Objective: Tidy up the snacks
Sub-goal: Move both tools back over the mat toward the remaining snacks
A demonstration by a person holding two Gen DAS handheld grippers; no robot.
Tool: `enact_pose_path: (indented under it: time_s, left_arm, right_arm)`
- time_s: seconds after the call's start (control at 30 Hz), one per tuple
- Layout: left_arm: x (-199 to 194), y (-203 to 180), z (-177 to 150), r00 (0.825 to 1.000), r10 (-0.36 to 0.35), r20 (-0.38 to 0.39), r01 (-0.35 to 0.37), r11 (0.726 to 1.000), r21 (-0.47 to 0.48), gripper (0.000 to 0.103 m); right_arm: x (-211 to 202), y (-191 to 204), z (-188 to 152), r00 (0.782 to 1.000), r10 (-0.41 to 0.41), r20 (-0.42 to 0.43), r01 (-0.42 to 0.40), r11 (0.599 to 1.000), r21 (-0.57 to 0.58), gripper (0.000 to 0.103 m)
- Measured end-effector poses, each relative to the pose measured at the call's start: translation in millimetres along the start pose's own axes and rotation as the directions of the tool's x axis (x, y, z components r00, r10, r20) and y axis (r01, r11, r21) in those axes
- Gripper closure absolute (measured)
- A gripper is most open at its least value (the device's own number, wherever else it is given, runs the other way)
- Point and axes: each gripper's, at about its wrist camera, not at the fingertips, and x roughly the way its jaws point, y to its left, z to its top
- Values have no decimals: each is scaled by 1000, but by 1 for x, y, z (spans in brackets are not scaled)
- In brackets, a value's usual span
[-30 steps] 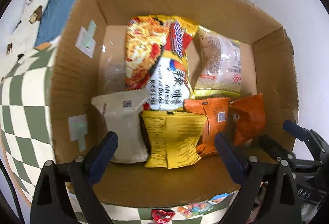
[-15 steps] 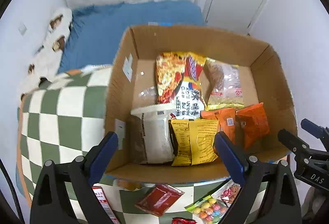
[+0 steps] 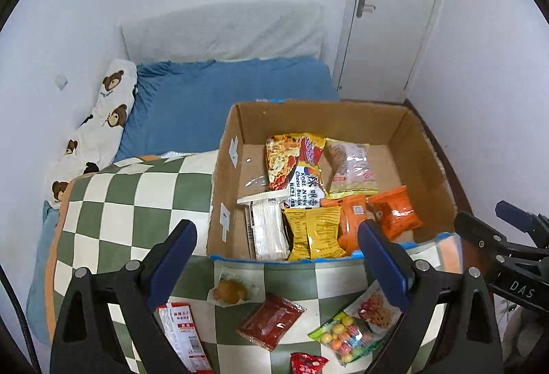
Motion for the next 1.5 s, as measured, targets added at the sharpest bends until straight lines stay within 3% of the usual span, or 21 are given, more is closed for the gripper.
enact_pose_path:
  time_s: [0.27,0.63,0.8,0.9,1.0,1.1,1.2,1.33,1.5]
  left_arm:
    - [-54,0,-12,995,10,97,-10,1000,7,7]
    - [-79,1,-37,996,4,92,-5,1000,10,7]
    - [-59,21,-64,1000,22,3,-22,1000,-16,7]
    - [-31,47,-95,992,80,-94,-85,995,-55,7]
    - [-5,73,-124,975,120,-188,-139,986,-92,7]
    - [21,103,-155,944,168,-283,-208,971,-118,7]
    - [39,125,-176,916,184,-357,-245,960,-134,7]
    - [59,136,-196,887,200,-417,-273,955,-121,7]
    - [88,145,-209,853,169,-494,-273,951,-146,7]
  right_arm:
    - [-66,6,-15,993,21,118,-24,1000,18,9]
    - [-113,14,-40,985,90,147,-100,993,61,9]
    - [-86,9,-69,987,155,53,-161,976,149,6]
    - [-48,1,-96,980,192,-50,-174,955,240,6]
    - [1,-11,-125,961,230,-152,-163,918,360,6]
    - [47,-18,-144,947,225,-229,-114,903,415,6]
    - [74,-15,-144,954,141,-264,-46,941,336,6]
    - [112,8,-128,948,37,-316,-13,997,79,6]
    - [148,45,-125,929,-71,-363,-11,976,-218,10]
